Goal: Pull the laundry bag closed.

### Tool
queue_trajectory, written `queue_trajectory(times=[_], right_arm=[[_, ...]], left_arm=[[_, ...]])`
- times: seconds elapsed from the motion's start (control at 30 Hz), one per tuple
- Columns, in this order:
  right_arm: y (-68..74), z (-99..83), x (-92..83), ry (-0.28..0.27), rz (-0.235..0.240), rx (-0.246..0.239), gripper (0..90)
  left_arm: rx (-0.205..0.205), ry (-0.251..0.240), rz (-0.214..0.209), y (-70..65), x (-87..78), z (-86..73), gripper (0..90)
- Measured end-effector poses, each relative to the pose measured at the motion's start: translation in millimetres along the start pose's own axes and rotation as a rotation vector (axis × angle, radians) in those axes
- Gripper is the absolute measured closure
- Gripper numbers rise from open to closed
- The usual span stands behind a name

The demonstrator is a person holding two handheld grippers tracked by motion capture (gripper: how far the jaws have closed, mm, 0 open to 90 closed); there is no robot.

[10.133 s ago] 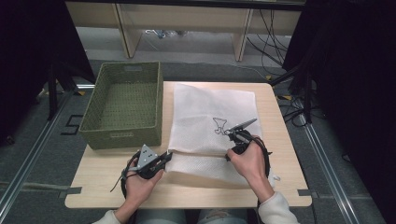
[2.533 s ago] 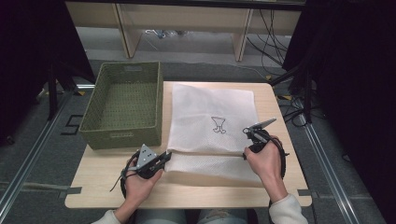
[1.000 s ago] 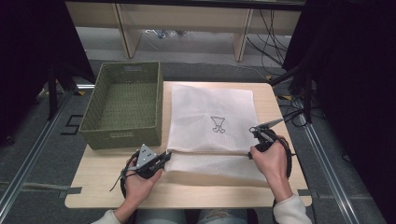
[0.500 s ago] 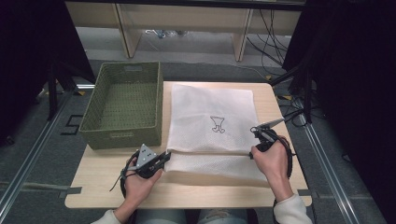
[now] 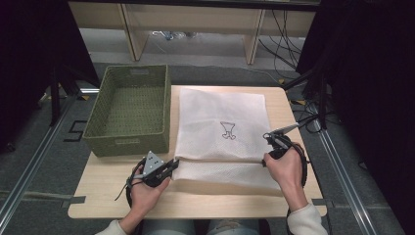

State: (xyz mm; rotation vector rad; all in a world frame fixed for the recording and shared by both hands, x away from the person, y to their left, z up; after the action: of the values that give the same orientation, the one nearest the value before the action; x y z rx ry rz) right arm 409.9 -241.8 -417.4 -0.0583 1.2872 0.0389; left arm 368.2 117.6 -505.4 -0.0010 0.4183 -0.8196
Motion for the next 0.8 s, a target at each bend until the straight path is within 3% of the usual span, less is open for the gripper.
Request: queue_trajectory(times=[0.27, 0.33, 0.37, 0.47, 0.5, 0.57, 0.63, 0.7, 0.73, 0.8], right_arm=[[-3.5, 0.1, -1.2, -0.016, -0.005, 0.000, 88.5], [-3.4, 0.2, -3.3, -0.005, -0.017, 0.024, 88.5], [-5.5, 0.5, -2.2, -0.019, -0.005, 0.005, 88.5], [-5.1, 0.6, -1.7, -0.010, -0.002, 0.009, 88.5], [-2.2, 0.7, -2.8, 0.010, -0.010, 0.053, 88.5], [-2.5, 0.7, -3.6, 0.008, -0.001, 0.055, 88.5], [-7.5, 0.4, -2.9, -0.026, -0.009, 0.003, 88.5], [-9.1, 0.8, -4.4, -0.022, -0.002, 0.019, 88.5], [-9.5, 0.7, -4.6, -0.025, -0.005, 0.026, 88.5], [-10.1, 0.9, -4.8, -0.023, -0.005, 0.022, 88.5]], left_arm=[[0.001, 0.001, 0.002, 0.4, 0.0, -0.1, 84.5], [0.001, 0.003, 0.002, 0.5, 0.0, -0.2, 84.5], [0.001, 0.002, 0.003, 0.4, 0.1, -0.2, 84.5], [0.001, 0.004, 0.003, 0.6, 0.0, -0.3, 84.4], [0.001, 0.003, 0.003, 0.6, 0.0, -0.3, 84.5], [0.001, 0.001, 0.003, 0.3, 0.1, -0.1, 84.5], [-0.001, 0.004, 0.007, 0.8, -0.2, -0.4, 84.5], [-0.020, 0.000, 0.008, 0.2, 0.2, -0.9, 84.4], [0.001, 0.004, 0.007, 1.2, -0.2, -0.4, 84.5], [0.000, 0.005, 0.007, 1.3, -0.2, -0.4, 84.4]])
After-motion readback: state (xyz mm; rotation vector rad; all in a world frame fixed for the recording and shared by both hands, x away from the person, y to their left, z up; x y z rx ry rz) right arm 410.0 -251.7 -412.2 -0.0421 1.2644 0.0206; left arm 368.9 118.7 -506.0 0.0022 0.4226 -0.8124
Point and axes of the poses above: each handheld gripper's, and its own axes: x roughly forward along the jaws, z roughly out of its top, y roughly to its left, the point moved 2 cm from there along x, roughly forward along the jaws, and after that the axes turned 11 degrees about -z, right-handed, at the moved point
